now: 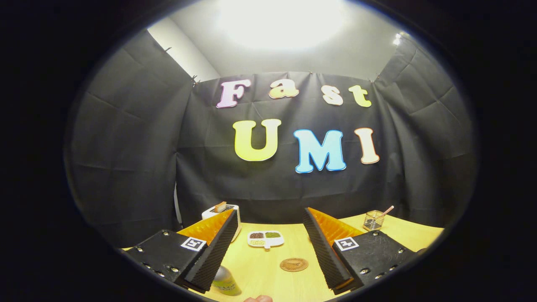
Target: Take the bottle from table, then pour the juice into the cup, finally place the bottle on the coaster
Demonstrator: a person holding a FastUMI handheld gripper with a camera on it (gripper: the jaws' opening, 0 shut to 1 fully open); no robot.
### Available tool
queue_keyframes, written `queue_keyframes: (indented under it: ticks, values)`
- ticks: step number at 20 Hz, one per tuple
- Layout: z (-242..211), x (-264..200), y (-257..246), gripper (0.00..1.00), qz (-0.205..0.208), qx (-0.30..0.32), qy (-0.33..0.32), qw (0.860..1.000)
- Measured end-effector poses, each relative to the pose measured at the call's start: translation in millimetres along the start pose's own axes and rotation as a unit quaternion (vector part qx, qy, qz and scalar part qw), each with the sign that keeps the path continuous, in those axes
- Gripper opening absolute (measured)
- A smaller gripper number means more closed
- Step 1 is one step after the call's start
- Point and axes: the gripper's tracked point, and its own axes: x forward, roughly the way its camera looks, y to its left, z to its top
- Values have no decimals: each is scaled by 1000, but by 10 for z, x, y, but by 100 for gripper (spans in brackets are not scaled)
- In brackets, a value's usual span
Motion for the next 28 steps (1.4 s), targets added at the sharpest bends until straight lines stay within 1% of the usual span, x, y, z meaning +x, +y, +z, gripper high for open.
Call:
queue_keyframes:
  ticks: [5, 14, 18, 28]
  values:
    - [-234, -13, 309, 96, 23, 8, 19, 1000]
    - [-607, -94, 704, 96, 43, 17, 50, 998]
    - [-853, -101, 814, 96, 46, 15, 71, 996]
    - [-1543, -74, 994, 96, 35, 12, 137, 990]
